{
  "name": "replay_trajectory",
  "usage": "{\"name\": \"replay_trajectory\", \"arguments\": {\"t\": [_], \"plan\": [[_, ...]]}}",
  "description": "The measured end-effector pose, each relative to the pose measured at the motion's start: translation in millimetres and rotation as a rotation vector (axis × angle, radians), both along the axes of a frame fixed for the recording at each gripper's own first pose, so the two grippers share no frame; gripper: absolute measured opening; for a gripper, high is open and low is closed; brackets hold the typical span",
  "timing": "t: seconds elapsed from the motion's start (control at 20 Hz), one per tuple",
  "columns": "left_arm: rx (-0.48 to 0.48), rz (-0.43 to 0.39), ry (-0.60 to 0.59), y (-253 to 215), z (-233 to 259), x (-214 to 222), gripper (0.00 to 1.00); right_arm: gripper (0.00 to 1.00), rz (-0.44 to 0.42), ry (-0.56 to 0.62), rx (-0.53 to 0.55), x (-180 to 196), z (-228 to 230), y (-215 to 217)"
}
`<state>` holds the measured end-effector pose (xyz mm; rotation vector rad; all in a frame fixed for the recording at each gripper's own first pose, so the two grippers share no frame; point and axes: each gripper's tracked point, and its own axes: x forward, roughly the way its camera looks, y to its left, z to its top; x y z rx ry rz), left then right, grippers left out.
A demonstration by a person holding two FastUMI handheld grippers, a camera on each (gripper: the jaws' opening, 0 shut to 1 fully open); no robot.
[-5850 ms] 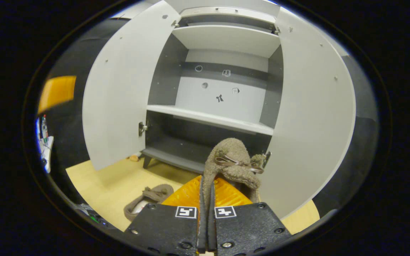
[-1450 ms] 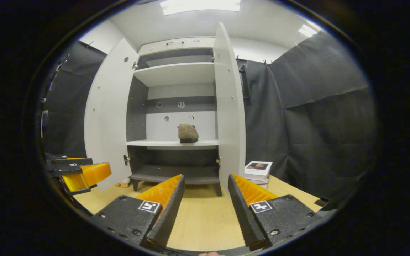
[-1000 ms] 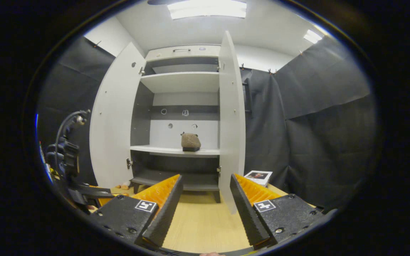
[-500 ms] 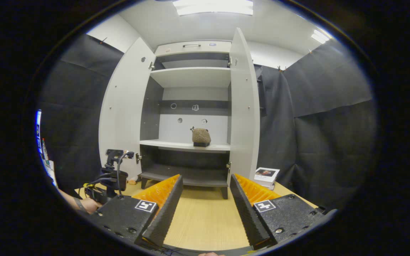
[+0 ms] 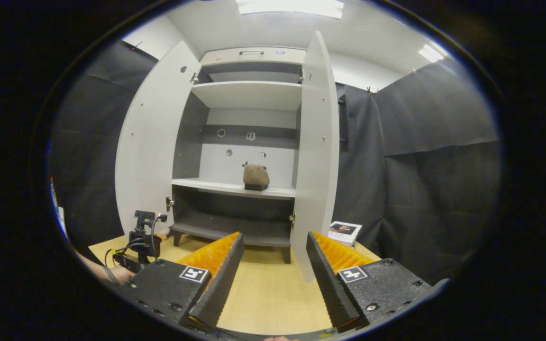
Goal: Grab one shoe with the right hand and put it into the shoe cabinet, grab the other shoe with the left hand and put it into the shoe cabinet; then close the right door with the right hand and the left door with the left hand.
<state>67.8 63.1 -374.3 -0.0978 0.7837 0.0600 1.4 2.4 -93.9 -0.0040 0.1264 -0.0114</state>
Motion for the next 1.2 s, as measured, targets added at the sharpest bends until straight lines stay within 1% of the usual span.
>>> {"name": "replay_trajectory", "arguments": {"t": [0.2,0.25,0.3,0.35,0.4,0.45,0.5,0.55,0.6,0.65,0.7,0.8,0.9,1.0,1.15,1.2], "plan": [[0.018,-0.004,-0.023,-0.6,-7.5,12.5,0.94,0.85,-0.006,0.021,-0.001,4.5,-4.7,-1.1],[0.003,0.001,-0.025,-2.0,-9.6,14.2,0.92,0.85,-0.007,0.021,-0.004,5.5,-3.8,-1.4],[-0.010,0.006,-0.028,-3.8,-11.3,16.1,0.86,0.85,-0.008,0.019,-0.007,6.1,-3.3,-1.9],[-0.021,0.008,-0.036,-7.4,-11.1,16.9,0.82,0.85,-0.010,0.019,-0.011,6.5,-3.0,-2.5],[-0.031,0.005,-0.040,-11.5,-11.8,17.7,0.72,0.85,-0.011,0.023,-0.014,6.8,-3.5,-2.7],[-0.036,0.001,-0.044,-16.4,-12.0,18.9,0.67,0.85,-0.012,0.026,-0.016,5.9,-4.9,-2.9],[-0.034,-0.005,-0.053,-20.4,-11.5,19.7,0.53,0.85,-0.012,0.032,-0.016,5.4,-6.1,-3.0],[-0.028,-0.007,-0.063,-23.5,-10.4,21.3,0.46,0.85,-0.010,0.037,-0.016,5.3,-6.9,-2.8],[-0.009,0.007,-0.071,-22.8,-9.6,22.3,0.30,0.85,-0.010,0.043,-0.019,4.9,-7.5,-3.6],[0.014,0.025,-0.076,-19.5,-9.7,22.3,0.10,0.85,-0.011,0.046,-0.024,5.0,-7.2,-4.2],[0.016,0.041,-0.085,-20.0,-9.4,22.1,0.13,0.85,-0.010,0.045,-0.029,4.0,-6.1,-4.9],[0.030,0.032,-0.097,-20.0,-7.7,22.3,0.06,0.85,-0.004,0.040,-0.048,3.5,-3.8,-4.2],[0.003,0.014,-0.086,-26.5,-1.1,19.1,0.02,0.85,0.018,0.028,-0.058,4.6,0.3,1.9],[0.041,0.026,-0.142,-26.6,35.6,12.2,0.02,0.86,0.048,0.023,-0.057,5.4,1.5,9.7],[0.012,0.022,-0.293,-44.9,126.8,12.7,0.02,0.86,0.072,0.018,-0.049,5.4,1.8,16.6],[0.000,0.017,-0.351,-50.7,158.7,17.8,0.02,0.92,0.079,0.015,-0.050,5.1,2.0,19.4]]}}
